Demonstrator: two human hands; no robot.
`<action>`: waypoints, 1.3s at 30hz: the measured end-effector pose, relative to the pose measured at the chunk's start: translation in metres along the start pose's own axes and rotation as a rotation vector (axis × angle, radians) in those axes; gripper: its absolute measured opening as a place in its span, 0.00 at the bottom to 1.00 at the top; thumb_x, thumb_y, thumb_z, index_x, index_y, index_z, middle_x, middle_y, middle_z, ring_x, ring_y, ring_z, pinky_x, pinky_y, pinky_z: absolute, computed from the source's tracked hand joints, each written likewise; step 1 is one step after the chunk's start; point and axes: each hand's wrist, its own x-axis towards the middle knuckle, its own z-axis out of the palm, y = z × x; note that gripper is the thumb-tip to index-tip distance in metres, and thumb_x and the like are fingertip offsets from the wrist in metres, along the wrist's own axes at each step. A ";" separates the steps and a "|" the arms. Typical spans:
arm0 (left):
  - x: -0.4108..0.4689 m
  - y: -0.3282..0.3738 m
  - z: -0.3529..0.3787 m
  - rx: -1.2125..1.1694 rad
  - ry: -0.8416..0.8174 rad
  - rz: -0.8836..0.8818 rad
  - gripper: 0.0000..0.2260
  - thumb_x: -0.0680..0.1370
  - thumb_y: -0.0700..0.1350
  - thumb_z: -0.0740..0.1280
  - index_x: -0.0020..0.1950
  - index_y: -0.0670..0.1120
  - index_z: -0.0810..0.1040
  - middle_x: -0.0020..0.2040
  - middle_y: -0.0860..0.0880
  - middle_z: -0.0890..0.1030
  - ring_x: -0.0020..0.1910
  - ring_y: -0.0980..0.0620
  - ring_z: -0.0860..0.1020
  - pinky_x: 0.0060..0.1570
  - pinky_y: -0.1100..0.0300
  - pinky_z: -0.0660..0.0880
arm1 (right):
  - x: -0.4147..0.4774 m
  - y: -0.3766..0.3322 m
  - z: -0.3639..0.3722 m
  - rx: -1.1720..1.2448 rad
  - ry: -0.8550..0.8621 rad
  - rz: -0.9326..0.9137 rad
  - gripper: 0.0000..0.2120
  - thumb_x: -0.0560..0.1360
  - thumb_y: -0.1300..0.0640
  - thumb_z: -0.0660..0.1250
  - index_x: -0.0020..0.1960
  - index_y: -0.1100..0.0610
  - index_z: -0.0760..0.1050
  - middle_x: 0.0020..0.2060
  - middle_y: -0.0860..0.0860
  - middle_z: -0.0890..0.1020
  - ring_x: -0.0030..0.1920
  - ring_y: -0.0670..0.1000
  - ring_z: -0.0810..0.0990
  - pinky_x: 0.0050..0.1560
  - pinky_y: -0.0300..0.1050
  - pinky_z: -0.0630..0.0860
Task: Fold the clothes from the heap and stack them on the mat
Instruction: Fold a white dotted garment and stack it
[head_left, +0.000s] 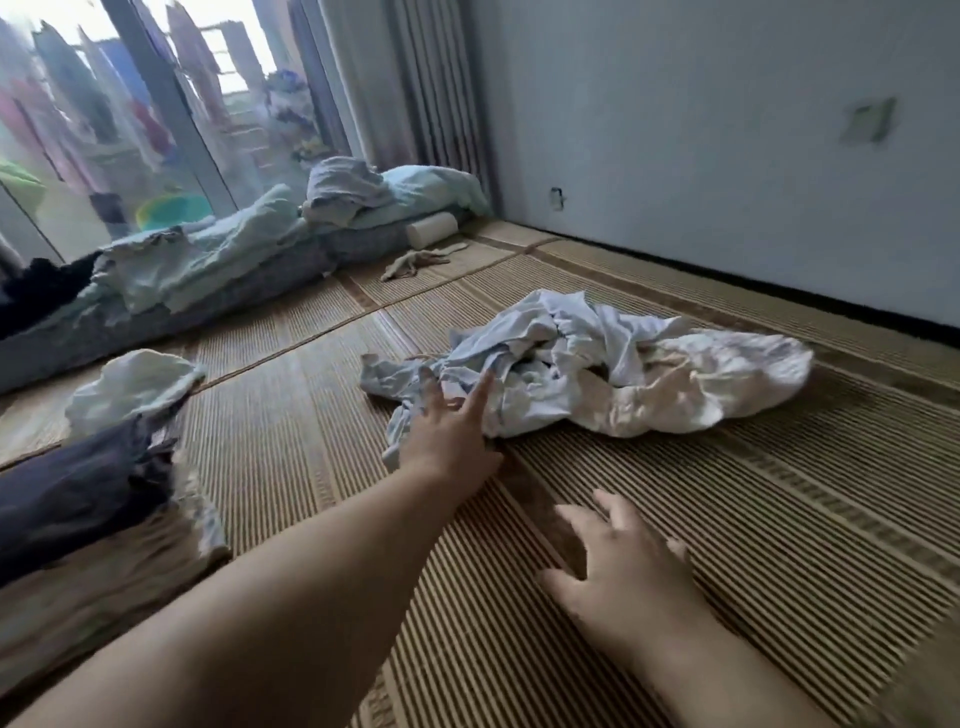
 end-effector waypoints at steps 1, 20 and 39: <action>0.010 0.001 -0.001 0.014 -0.035 -0.032 0.41 0.74 0.58 0.67 0.73 0.68 0.38 0.77 0.39 0.43 0.70 0.32 0.64 0.52 0.47 0.76 | 0.000 0.002 0.001 -0.003 -0.013 -0.005 0.31 0.73 0.37 0.63 0.73 0.41 0.59 0.76 0.49 0.54 0.74 0.50 0.57 0.72 0.61 0.51; -0.238 -0.124 -0.120 -1.017 0.142 -0.036 0.11 0.77 0.34 0.66 0.56 0.45 0.81 0.37 0.48 0.83 0.34 0.60 0.79 0.37 0.71 0.74 | -0.056 -0.115 0.004 0.177 0.011 -0.200 0.19 0.76 0.50 0.60 0.66 0.46 0.67 0.65 0.50 0.72 0.64 0.54 0.72 0.66 0.60 0.65; -0.403 -0.232 -0.049 -0.138 -0.161 -0.408 0.12 0.71 0.50 0.62 0.50 0.60 0.80 0.55 0.57 0.72 0.53 0.55 0.72 0.55 0.59 0.73 | -0.083 -0.150 0.053 -0.353 -0.441 -0.119 0.25 0.70 0.33 0.66 0.48 0.56 0.78 0.44 0.49 0.80 0.42 0.47 0.78 0.42 0.39 0.76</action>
